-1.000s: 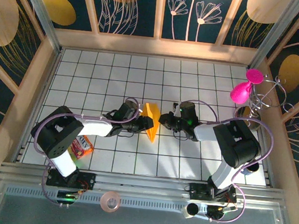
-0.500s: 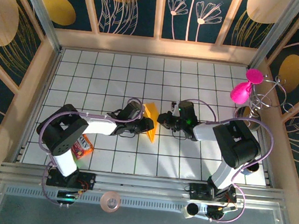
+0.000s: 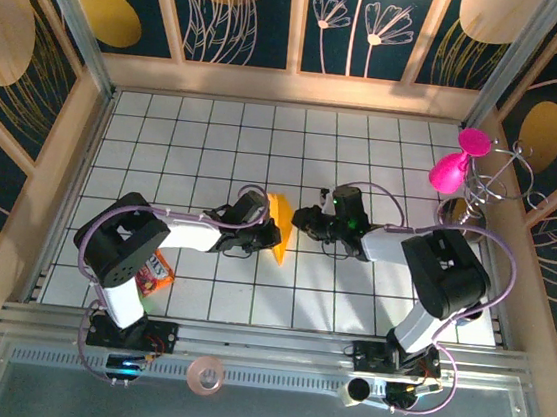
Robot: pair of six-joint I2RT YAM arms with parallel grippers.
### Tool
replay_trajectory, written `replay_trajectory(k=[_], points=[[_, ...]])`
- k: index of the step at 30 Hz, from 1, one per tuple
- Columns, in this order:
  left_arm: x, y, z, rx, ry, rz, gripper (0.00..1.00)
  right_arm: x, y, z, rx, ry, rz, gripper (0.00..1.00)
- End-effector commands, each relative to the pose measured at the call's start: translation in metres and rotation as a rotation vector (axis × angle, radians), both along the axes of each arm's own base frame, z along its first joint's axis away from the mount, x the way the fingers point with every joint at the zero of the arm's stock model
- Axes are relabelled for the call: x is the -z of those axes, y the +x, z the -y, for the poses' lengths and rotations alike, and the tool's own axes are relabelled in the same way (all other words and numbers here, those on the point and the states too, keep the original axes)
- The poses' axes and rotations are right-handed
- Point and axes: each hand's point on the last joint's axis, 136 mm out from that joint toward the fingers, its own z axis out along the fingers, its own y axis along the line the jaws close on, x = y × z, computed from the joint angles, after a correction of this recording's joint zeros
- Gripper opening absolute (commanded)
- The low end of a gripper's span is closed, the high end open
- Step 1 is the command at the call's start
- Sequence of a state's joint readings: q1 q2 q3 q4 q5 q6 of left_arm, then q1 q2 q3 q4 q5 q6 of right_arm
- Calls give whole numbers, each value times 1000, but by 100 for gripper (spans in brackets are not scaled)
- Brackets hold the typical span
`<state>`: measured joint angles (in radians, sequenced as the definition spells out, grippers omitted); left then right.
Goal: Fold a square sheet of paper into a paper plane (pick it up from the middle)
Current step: Move the paper plane to the top-center of the table.
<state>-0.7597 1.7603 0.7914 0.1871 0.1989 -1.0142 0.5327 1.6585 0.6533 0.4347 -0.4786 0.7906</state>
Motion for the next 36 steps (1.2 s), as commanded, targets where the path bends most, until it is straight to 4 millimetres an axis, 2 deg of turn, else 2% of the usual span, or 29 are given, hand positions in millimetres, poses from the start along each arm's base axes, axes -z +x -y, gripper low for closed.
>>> replay_trajectory(k=[1,6,10,14,24,30,36], points=[[-15,12,-4,-2,68,62,8,-21,16,19,87,-87,91,39],[-29,33,-17,28,241,143,8,-37,26,51,207,-198,164,45],[-40,60,-24,47,374,204,10,-44,26,68,264,-241,197,46],[-40,88,-27,80,455,221,10,-40,22,72,274,-247,194,46],[-22,159,-29,111,582,203,9,-30,14,67,250,-213,158,46],[-10,180,-23,104,608,195,11,-26,13,65,239,-206,147,45],[-3,189,-19,89,617,190,14,-25,12,66,239,-204,144,45]])
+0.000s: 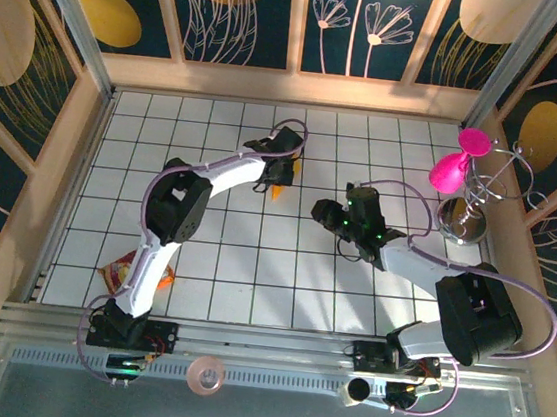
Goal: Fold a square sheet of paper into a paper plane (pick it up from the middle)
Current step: Move the paper plane to the top-center of the table.
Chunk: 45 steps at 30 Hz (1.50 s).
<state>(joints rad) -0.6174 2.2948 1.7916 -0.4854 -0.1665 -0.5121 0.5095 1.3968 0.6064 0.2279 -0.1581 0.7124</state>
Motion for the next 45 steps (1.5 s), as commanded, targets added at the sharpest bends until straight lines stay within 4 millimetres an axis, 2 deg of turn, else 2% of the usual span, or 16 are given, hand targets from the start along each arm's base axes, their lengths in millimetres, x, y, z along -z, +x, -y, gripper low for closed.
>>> replay_trajectory(k=[1,13,18,26,33,40,42,45], points=[[10,-2,-6,-4,48,-32,15,5,-1,3,5,1,-9,45],[23,-4,-6,-28,38,-60,33,6,-2,3,4,1,-13,45],[36,-7,-9,-58,47,-81,40,8,-3,4,6,-1,-16,45],[53,-8,-25,-180,84,-90,41,9,-4,4,6,-1,-19,45],[48,6,-34,-256,70,-59,43,8,-3,4,8,-3,-15,45],[48,13,-32,-271,50,-55,46,8,-4,5,10,-4,-15,45],[40,17,-28,-265,34,-44,46,8,-3,5,10,-4,-15,45],[15,23,-21,-254,-9,-13,46,6,-3,4,10,-4,-11,45]])
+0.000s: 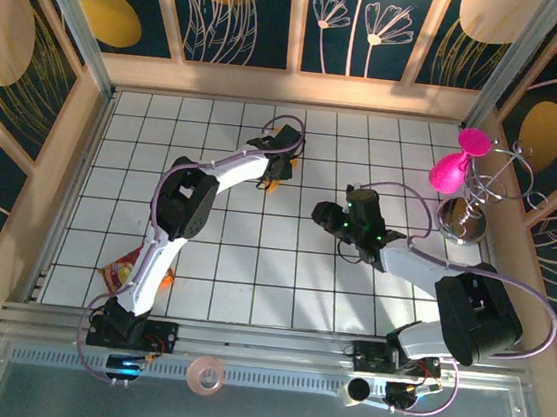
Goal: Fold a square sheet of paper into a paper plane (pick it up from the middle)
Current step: Move the paper plane to the top-center of the table, then reset both arms
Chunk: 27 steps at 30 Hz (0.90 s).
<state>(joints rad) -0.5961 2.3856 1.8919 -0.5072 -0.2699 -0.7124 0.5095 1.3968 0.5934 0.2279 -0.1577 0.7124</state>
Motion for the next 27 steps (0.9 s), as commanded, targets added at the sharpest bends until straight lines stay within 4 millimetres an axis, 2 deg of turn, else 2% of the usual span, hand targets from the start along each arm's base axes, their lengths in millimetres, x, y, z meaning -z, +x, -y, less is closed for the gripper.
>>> replay_trajectory(k=[1,7,12,15,17,20,24,27], points=[[-9,-2,-1,-6,-13,-23,46,-1,1,3,11,-1,2,45],[-87,0,-2,-13,-88,103,51,-16,8,14,49,-59,48,47],[-131,-14,-20,-44,-115,194,58,-38,16,34,103,-135,110,52],[-150,-26,-38,-68,-119,251,64,-53,21,53,161,-195,156,57],[-165,-35,-58,-100,-115,306,70,-61,23,70,211,-256,186,61],[-185,-54,-103,-180,-68,411,84,-76,25,99,293,-343,240,69],[-189,-89,-170,-288,4,526,99,-97,22,142,440,-450,318,97],[-181,-117,-222,-388,51,597,99,-103,17,173,553,-523,354,99]])
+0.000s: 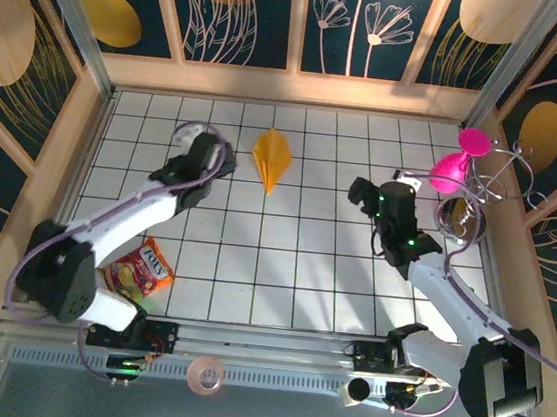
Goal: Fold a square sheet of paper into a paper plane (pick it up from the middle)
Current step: Reset both arms
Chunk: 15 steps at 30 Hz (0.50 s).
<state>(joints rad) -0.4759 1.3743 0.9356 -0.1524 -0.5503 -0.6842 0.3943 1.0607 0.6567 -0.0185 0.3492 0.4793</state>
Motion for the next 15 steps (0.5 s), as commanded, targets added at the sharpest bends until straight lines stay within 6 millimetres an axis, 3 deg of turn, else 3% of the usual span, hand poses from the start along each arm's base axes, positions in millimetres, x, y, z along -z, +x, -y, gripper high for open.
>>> replay_trajectory(k=[1,4,7,10,12,15], points=[[-13,-16,-55,-154,54,157,99,-4,-7,53,203,-144,40,99],[-5,-40,-96,-252,84,211,99,-2,-9,78,293,-174,60,99],[8,-58,-123,-295,160,244,99,1,-13,102,378,-193,97,99],[18,-70,-143,-335,193,261,99,11,-16,127,434,-171,99,99],[14,-71,-149,-330,208,286,99,18,-16,137,440,-172,102,99],[9,-71,-156,-307,266,324,99,24,-18,143,420,-215,146,99]])
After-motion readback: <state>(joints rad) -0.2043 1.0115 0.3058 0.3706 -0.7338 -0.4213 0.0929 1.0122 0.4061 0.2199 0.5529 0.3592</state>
